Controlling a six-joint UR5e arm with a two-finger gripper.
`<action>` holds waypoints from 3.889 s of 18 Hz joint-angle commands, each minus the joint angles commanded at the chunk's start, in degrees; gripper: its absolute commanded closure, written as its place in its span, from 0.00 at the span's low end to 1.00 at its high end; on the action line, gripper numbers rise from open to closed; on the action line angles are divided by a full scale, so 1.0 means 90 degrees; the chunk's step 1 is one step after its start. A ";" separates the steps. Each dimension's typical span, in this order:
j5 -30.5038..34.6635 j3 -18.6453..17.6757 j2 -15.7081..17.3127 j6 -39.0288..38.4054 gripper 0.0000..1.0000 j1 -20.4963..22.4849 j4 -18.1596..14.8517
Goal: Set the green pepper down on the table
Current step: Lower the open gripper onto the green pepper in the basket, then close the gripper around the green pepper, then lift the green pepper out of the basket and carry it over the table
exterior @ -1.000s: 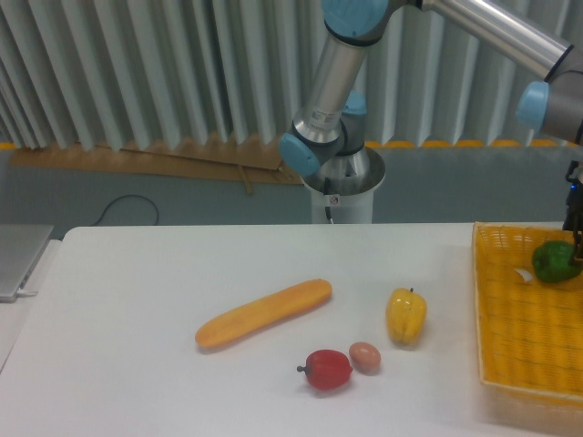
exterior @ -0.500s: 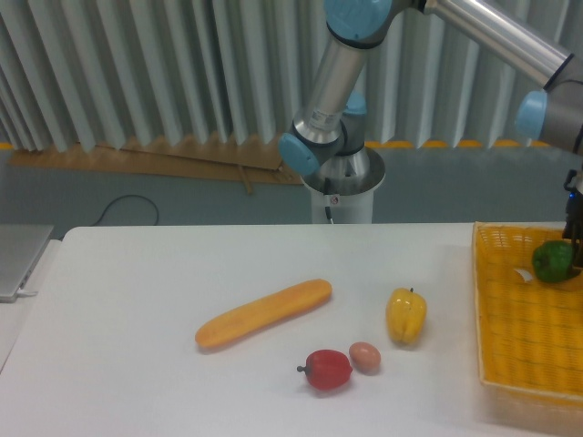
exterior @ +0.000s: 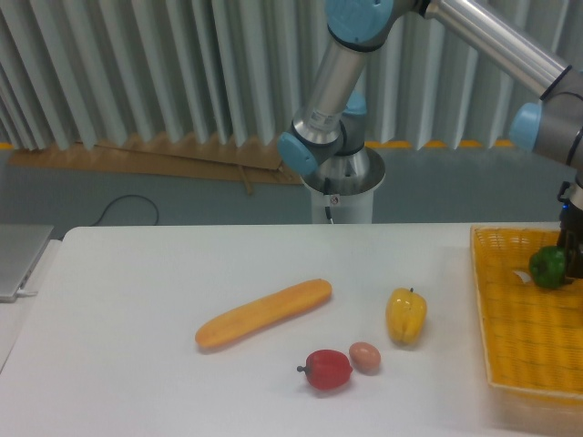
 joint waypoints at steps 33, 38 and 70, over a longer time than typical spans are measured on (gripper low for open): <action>0.0117 0.0049 -0.0244 -0.0371 0.08 -0.0098 0.0234; 0.0117 0.0078 -0.0234 -0.0361 0.31 -0.0088 0.0225; 0.0049 0.0195 0.0859 -0.3748 0.51 -0.1727 -0.1054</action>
